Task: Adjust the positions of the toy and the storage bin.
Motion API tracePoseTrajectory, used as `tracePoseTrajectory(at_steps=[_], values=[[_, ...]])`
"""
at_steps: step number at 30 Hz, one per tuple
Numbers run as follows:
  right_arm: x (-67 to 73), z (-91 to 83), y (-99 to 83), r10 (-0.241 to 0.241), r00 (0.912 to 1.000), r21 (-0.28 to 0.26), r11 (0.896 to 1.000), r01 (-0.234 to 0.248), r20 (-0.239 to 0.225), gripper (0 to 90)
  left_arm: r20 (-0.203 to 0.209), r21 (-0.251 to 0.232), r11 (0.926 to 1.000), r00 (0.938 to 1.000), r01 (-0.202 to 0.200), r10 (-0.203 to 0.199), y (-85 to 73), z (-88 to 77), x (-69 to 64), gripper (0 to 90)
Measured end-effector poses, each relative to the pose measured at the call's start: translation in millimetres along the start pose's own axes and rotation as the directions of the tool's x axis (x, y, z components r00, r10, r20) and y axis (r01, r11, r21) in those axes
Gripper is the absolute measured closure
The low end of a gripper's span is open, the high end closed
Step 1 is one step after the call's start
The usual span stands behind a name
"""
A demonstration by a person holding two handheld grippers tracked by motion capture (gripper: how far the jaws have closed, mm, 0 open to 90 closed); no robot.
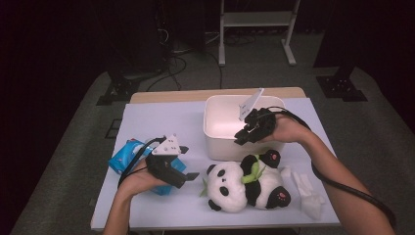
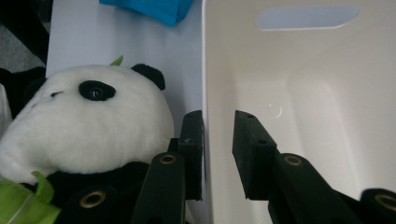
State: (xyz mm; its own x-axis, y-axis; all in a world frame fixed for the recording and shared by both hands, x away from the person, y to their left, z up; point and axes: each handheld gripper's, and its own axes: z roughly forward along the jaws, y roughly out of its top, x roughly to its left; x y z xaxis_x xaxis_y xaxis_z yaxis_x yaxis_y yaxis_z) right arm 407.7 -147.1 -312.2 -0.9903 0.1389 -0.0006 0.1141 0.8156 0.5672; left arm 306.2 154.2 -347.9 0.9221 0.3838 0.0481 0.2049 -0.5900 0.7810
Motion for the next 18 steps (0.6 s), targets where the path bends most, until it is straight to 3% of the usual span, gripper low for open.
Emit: tracePoseTrajectory(at_steps=[8, 18], values=[[8.4, -26.2, -5.6, 0.011, 0.9991, -0.028, 1.0, -0.009, 0.04, 68.3, 0.001, 0.001, 1.0, 1.0, 0.005, -0.005, -2.1, 1.2, 2.2, 10.6], [34.2, -40.3, -16.1, -0.017, 0.9993, -0.056, 0.998, 0.019, 0.033, 66.9, 0.007, 0.004, 1.0, 1.0, 0.005, -0.005, -2.3, 3.6, 2.4, 10.4]])
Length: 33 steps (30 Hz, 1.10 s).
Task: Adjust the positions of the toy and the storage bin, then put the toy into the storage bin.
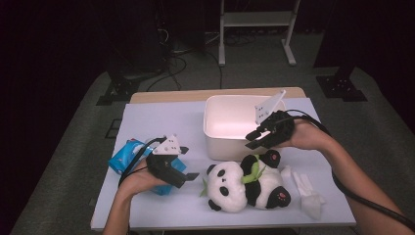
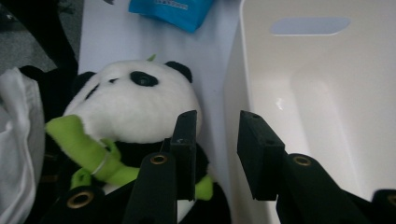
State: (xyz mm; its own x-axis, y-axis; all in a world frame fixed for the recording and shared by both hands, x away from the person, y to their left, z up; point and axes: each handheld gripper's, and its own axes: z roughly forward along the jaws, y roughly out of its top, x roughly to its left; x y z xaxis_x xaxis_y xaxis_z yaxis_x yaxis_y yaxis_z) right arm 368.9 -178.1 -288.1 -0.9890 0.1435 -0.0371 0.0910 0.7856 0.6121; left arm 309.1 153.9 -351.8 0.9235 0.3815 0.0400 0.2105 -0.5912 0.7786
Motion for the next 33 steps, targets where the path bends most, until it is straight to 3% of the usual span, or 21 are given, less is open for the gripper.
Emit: tracePoseTrajectory(at_steps=[9, 24, 33], values=[[36.4, -2.8, -7.0, -0.041, 0.9974, 0.015, 0.999, 0.042, -0.06, 64.8, 0.007, -0.001, 1.0, 1.0, 0.003, -0.003, 0.3, -0.3, 0.2, 10.3], [56.6, 4.6, -24.6, -0.022, 0.9955, -0.001, 1.0, 0.022, -0.092, 61.1, 0.01, 0.008, 1.0, 0.9999, 0.005, -0.005, -1.3, 2.3, 2.2, 10.2], [68.2, 9.5, -21.4, -0.053, 0.9934, 0.004, 0.999, 0.054, -0.102, 58.2, 0.01, 0.003, 1.0, 0.9999, 0.004, -0.004, -0.5, 1.1, -0.1, 10.2]])
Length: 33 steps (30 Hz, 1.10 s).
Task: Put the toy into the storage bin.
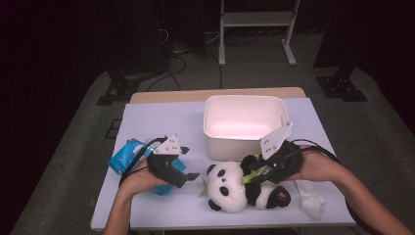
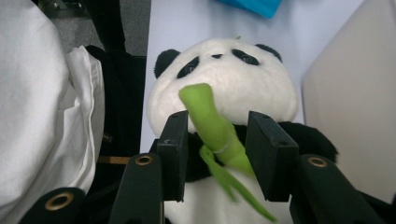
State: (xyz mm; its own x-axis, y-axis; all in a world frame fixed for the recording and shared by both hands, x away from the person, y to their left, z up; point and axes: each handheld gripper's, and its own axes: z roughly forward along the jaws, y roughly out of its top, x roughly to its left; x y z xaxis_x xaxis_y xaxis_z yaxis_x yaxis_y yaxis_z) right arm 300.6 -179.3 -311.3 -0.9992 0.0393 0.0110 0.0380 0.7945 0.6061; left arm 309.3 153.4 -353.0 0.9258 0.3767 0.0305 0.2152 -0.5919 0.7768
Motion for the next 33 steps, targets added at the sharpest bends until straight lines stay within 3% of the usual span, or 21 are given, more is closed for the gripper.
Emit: tracePoseTrajectory(at_steps=[9, 15, 23, 33], values=[[3.6, 16.0, 7.1, -0.041, 0.999, 0.045, 0.998, 0.042, -0.016, 56.2, -0.006, 0.011, 0.9999, 1.0, -0.004, 0.004, -1.2, -0.3, 0.4, 10.2], [4.9, 22.0, 8.6, -0.066, 0.9978, 0.058, 0.996, 0.066, -0.006, 62.9, -0.001, 0.013, 0.9999, 1.0, -0.008, 0.008, 0.0, 1.6, 0.4, 10.2], [4.5, 22.0, 10.8, -0.087, 0.9962, 0.065, 0.994, 0.087, -0.001, 72.9, -0.001, 0.015, 0.9998, 0.9999, -0.01, 0.01, -0.1, 1.9, 1.2, 10.1], [-1.0, 17.5, 8.9, -0.08, 0.9968, 0.035, 0.996, 0.08, -0.004, 76.5, -0.003, 0.019, 0.9998, 1.0, -0.001, 0.001, -1.3, 1.9, 2.1, 9.9]])
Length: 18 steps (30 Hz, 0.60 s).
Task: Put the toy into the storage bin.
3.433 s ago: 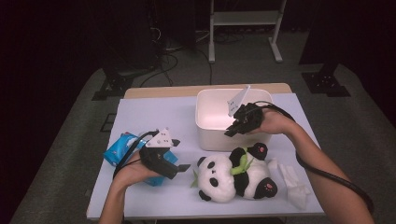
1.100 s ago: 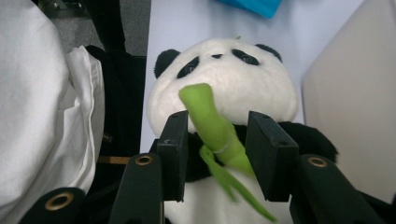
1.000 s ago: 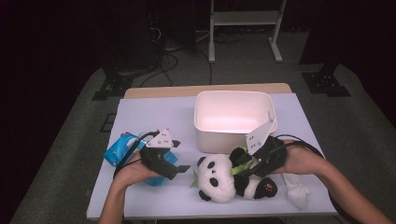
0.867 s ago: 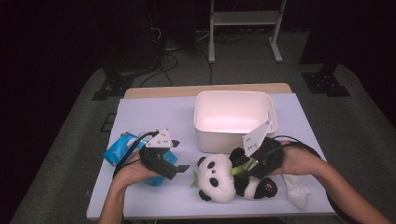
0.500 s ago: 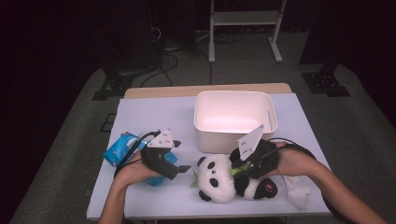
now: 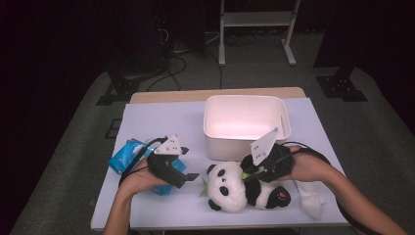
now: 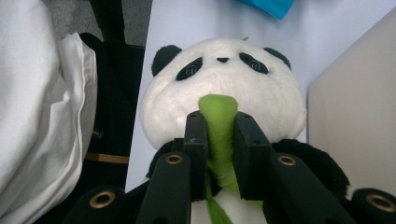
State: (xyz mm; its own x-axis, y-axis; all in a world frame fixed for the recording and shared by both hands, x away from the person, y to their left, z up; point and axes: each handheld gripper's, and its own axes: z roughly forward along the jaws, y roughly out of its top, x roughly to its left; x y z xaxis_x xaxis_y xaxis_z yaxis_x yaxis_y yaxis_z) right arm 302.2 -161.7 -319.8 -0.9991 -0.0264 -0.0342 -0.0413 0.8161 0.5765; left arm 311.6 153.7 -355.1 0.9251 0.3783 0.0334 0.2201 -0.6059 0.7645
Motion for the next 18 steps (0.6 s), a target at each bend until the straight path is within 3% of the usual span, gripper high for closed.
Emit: tracePoseTrajectory(at_steps=[18], values=[[-6.4, -16.2, 13.1, -0.008, 0.9999, 0.014, 1.0, 0.008, 0.006, 78.1, -0.006, -0.008, 0.9999, 0.9999, 0.013, -0.013, -2.8, -5.0, 4.2, 9.9]])
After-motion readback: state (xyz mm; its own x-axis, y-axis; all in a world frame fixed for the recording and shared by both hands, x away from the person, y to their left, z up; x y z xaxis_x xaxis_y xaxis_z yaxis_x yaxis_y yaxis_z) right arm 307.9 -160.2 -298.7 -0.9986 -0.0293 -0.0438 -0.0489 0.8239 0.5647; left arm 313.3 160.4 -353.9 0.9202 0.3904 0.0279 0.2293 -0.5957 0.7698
